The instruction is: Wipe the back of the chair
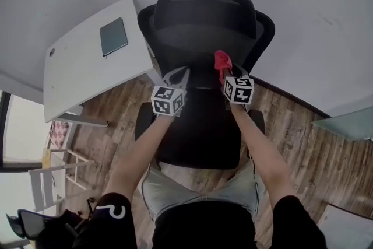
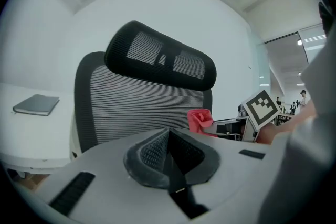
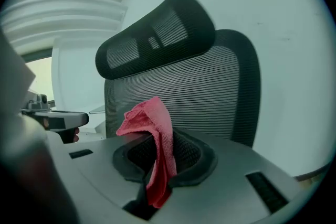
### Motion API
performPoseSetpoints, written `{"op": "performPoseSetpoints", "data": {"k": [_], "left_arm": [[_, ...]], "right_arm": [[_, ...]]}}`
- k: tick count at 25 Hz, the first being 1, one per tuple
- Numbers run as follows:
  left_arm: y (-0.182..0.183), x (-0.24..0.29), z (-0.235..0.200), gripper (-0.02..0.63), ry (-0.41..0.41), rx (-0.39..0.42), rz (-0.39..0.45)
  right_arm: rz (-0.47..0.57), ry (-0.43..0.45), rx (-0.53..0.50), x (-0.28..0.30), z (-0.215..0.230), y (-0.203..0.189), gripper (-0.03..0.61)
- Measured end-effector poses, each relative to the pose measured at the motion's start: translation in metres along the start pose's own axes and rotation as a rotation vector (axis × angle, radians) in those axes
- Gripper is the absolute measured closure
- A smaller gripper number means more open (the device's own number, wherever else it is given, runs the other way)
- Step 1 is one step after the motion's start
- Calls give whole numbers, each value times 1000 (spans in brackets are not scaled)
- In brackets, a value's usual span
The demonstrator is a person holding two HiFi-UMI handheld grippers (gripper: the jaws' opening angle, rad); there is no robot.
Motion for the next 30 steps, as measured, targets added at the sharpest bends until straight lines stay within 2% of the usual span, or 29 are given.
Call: {"op": "performPoseSetpoints", "data": {"k": [8,14,22,26,30], "left_arm": [[-10,-65,-79,588,56,-8,13],[-27,-100,-125,588,106,-48,10],[-38,-125,-156,588,67,-42,-49],[-38,-128,-163,588,53,-30,-45],[-39,-127,-157,588,52,-32,-31]], "right_arm": [[-44,154,20,70,-132,-25,506],[-83,207,-9,106,-194,-46,506],[-123,160,12,136,-228,-58,506],[-117,128,21,145,-229,-62,506],[-111,91,19,144,-211,-64,506]]}}
Point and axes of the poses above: the fingertips, and each gripper's own axes: x forward along the fingers, z to its right, y out of its top, the point moved 6 cm from there along -x, backward along the fingers, and after that the axes turned 2 degrees about -x, right-handed, at the moved point
